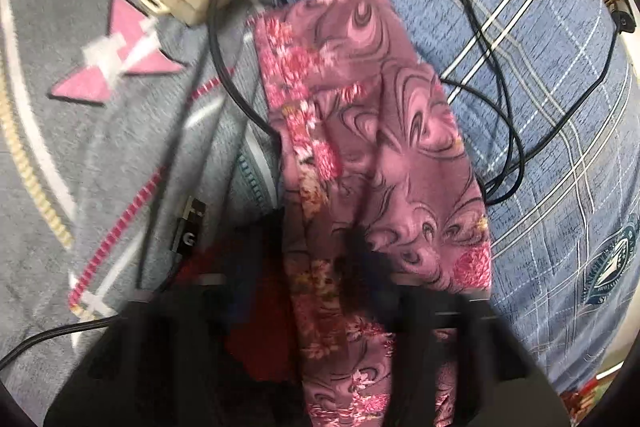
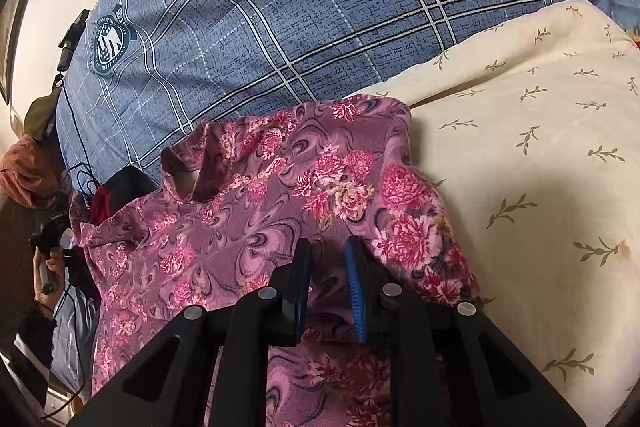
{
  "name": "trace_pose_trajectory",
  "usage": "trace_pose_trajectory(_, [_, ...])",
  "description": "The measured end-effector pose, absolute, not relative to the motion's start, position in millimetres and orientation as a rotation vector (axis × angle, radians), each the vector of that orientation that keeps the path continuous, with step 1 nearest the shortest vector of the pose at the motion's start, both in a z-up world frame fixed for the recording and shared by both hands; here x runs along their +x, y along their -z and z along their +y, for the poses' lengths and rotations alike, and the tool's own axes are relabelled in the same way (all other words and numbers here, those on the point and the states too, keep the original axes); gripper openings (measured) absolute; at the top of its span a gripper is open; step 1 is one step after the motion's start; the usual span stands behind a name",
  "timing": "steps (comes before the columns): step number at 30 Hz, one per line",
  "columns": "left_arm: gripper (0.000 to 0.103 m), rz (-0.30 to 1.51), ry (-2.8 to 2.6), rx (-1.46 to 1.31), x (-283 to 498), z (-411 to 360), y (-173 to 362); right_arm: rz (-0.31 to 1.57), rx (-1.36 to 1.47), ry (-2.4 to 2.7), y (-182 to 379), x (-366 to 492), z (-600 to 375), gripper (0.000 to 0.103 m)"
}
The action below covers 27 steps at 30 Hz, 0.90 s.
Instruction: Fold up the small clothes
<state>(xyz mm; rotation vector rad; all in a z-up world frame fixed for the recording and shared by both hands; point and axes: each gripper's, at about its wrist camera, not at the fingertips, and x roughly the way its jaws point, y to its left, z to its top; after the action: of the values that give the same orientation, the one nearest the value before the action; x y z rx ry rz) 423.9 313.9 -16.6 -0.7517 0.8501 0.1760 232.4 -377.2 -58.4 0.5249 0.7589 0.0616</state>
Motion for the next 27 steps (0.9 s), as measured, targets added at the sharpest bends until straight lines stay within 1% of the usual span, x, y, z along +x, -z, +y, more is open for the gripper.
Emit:
trace_pose_trajectory(1, [0.003,0.842,-0.165,-0.758,420,313,14,0.758,0.526,-0.062,59,232,-377,0.020])
trace_pose_trajectory(4, [0.003,0.796,-0.155,-0.774,396,317,-4,0.756,0.533,-0.065,59,232,-378,0.020])
trace_pose_trajectory(10, [0.003,0.687,-0.205,-0.723,304,321,-42,0.754,0.534,-0.063,59,232,-377,0.020])
trace_pose_trajectory(12, [0.003,0.681,-0.256,-0.713,284,324,-34,0.754,0.536,-0.063,59,232,-377,0.020])
trace_pose_trajectory(14, [0.003,0.730,-0.260,-0.711,292,324,-13,0.754,0.535,-0.062,59,232,-377,0.020])
trace_pose_trajectory(16, [0.005,0.757,-0.228,-0.819,293,338,4,0.755,0.536,-0.062,59,232,-377,0.020])
trace_pose_trajectory(17, [0.008,0.751,-0.191,-0.891,290,348,10,0.754,0.537,-0.061,59,231,-378,0.020])
trace_pose_trajectory(18, [0.021,0.737,-0.164,-0.940,289,354,13,0.754,0.537,-0.061,60,231,-378,0.020])
trace_pose_trajectory(19, [0.042,0.722,-0.142,-0.980,290,358,14,0.754,0.537,-0.061,60,231,-378,0.020])
trace_pose_trajectory(20, [0.053,0.707,-0.142,-1.007,292,362,15,0.754,0.536,-0.061,60,231,-378,0.020])
trace_pose_trajectory(21, [0.069,0.696,-0.139,-1.014,295,364,15,0.754,0.536,-0.062,60,231,-378,0.020])
trace_pose_trajectory(22, [0.070,0.699,-0.139,-1.009,298,365,15,0.753,0.538,-0.062,60,231,-378,0.020])
trace_pose_trajectory(25, [0.069,0.736,-0.098,-0.999,315,363,16,0.751,0.543,-0.065,60,230,-379,0.020])
trace_pose_trajectory(26, [0.062,0.745,-0.105,-0.992,318,360,16,0.751,0.544,-0.064,60,230,-379,0.020])
trace_pose_trajectory(27, [0.030,0.745,-0.094,-0.984,321,357,13,0.750,0.545,-0.065,60,230,-379,0.020])
